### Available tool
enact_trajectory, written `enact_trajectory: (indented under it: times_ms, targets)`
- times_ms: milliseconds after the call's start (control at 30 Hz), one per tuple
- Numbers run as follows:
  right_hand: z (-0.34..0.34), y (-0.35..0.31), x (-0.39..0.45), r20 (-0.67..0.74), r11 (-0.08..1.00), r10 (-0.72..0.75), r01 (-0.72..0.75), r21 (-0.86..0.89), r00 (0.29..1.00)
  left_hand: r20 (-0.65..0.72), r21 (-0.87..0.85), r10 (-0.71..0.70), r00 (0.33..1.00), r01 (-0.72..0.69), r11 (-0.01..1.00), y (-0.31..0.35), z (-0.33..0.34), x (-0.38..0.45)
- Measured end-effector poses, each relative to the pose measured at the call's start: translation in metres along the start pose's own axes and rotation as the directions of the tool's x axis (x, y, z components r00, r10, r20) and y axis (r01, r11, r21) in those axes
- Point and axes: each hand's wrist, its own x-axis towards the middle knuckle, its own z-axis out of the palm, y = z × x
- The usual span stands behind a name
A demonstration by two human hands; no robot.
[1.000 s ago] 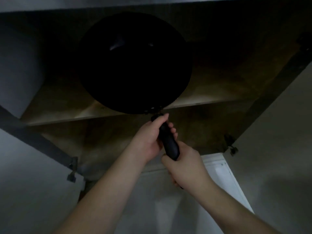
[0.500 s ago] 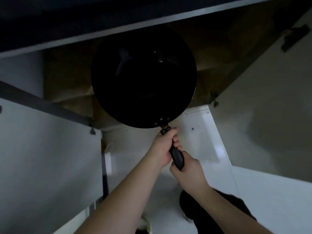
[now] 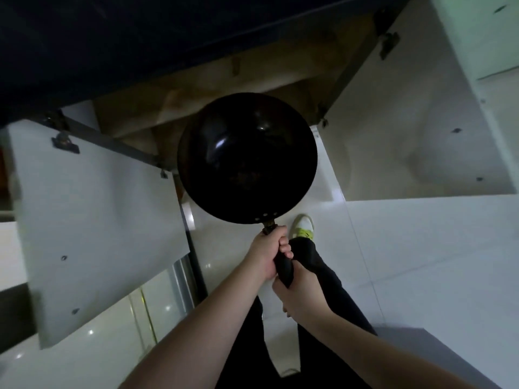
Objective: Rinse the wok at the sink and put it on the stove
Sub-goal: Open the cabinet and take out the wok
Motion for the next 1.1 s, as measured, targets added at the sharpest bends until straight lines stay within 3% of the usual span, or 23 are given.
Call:
enact_trajectory:
  times_ms: [233, 400, 567, 767, 1100]
  targets:
    - [0.022, -0.014, -0.105, -0.068, 0.995, 0.017, -0.01, 0.102, 0.998, 0.058, 0.112, 0.011, 0.998, -0.018, 0.994, -0.027, -0.019, -0.093]
    - [0.032, -0.011, -0.167, -0.172, 0.993, -0.016, 0.036, 0.115, 0.985, 0.128, 0.251, 0.104, 0.986, -0.134, 0.959, -0.049, -0.021, -0.153]
    - [0.032, 0.004, -0.204, -0.276, 0.993, -0.062, 0.088, 0.084, 0.959, 0.188, 0.511, 0.24, 0.952, -0.303, 0.804, -0.068, -0.013, -0.2]
    - [0.012, 0.01, -0.24, -0.399, 0.978, -0.12, 0.177, 0.109, 0.909, 0.245, 0.537, 0.299, 0.922, -0.385, 0.751, -0.079, 0.017, -0.236]
    - [-0.08, 0.001, -0.248, -0.564, 0.953, -0.12, 0.255, 0.166, 0.817, 0.408, 0.657, 0.412, 0.815, -0.575, 0.488, -0.077, 0.131, -0.251]
